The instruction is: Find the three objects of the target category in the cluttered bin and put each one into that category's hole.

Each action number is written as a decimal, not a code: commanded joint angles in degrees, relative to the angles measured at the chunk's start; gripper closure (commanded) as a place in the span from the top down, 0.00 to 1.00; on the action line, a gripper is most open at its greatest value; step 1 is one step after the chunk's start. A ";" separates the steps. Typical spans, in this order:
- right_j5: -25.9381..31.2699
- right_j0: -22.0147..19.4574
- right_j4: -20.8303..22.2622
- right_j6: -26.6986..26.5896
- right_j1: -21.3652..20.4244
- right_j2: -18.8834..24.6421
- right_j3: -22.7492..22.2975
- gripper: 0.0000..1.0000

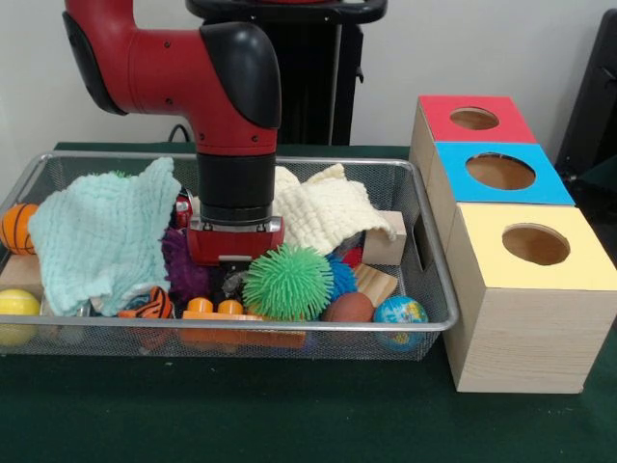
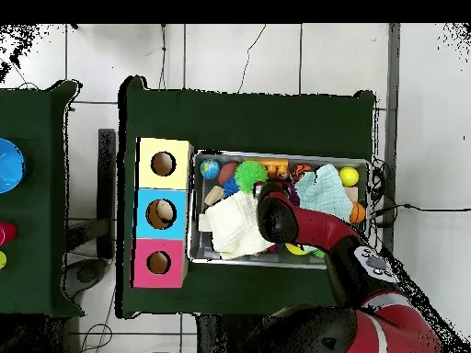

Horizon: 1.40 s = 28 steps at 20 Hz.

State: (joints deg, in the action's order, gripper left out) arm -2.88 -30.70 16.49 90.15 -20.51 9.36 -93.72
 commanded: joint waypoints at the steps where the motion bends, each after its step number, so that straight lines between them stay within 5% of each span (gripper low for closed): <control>1: 0.88 1.10 0.00 7.81 6.56 0.63 1.66 0.00; 13: 3.82 3.51 -2.49 10.43 -0.23 -0.36 -3.88 0.00; 19: 14.56 2.05 -5.80 9.34 -13.11 3.96 -11.45 0.00; 22: 21.10 4.55 -8.70 9.09 -17.71 2.75 -11.14 0.00; 28: 24.01 6.46 -10.86 9.45 -16.91 2.09 -8.67 0.00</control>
State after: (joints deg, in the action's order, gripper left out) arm 14.40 -25.77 9.60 90.15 -34.31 8.18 -101.03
